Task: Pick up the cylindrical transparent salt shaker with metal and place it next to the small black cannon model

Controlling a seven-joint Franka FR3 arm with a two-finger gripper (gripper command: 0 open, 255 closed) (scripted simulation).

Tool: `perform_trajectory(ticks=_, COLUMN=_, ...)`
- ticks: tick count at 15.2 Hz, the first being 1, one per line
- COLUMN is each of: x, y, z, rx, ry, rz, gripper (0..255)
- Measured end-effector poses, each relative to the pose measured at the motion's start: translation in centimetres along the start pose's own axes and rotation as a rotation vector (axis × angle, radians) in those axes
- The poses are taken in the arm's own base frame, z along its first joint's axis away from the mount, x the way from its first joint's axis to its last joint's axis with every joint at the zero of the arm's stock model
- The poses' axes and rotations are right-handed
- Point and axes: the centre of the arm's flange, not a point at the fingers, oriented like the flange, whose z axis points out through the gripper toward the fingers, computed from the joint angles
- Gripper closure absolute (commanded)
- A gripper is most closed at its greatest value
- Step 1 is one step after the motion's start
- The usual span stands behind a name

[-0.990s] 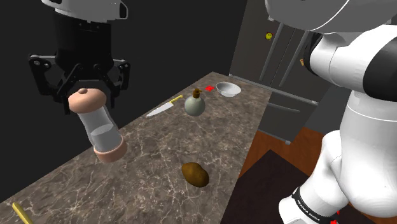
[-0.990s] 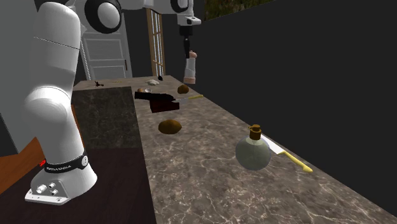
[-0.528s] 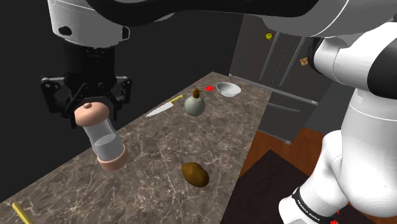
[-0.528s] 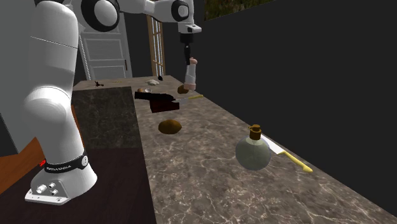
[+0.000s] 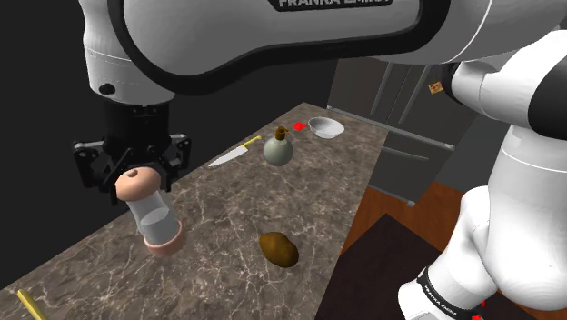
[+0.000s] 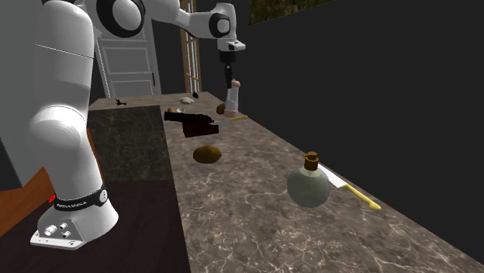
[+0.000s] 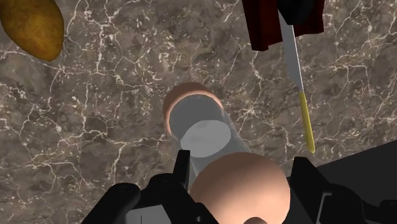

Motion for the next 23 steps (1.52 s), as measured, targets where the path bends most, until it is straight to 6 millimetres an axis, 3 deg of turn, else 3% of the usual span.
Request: perform_trajectory(ticks=23, x=-0.3, y=2.0, z=12.0, rx=0.0, ry=0.0, rz=0.0, gripper=255)
